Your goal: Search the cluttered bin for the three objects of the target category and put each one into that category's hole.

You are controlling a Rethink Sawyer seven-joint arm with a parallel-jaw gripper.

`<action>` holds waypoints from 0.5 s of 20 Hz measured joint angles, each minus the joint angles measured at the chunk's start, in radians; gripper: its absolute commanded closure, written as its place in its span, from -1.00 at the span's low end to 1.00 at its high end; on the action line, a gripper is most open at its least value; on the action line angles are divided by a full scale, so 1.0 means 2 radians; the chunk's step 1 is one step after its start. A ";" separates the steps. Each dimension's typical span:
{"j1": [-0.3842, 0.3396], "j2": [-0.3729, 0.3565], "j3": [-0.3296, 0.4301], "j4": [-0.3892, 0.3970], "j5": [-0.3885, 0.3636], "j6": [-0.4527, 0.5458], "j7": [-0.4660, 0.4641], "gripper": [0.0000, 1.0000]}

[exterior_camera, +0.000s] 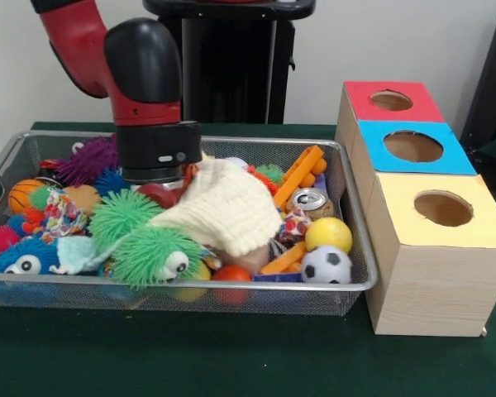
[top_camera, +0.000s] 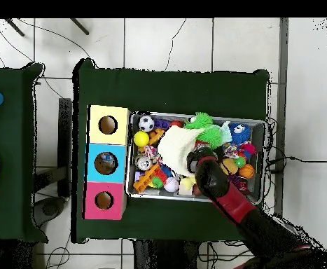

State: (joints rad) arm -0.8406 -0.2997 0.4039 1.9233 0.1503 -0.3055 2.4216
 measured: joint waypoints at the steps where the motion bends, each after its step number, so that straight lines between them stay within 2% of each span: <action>1: 0.003 0.001 0.006 0.004 0.010 0.003 0.004 1.00; 7: 0.008 0.011 0.042 0.027 0.042 0.018 0.016 1.00; 10: -0.002 0.014 0.051 0.032 0.055 0.021 0.016 1.00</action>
State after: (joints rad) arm -0.8447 -0.2711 0.5061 1.9865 0.2594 -0.2626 2.4530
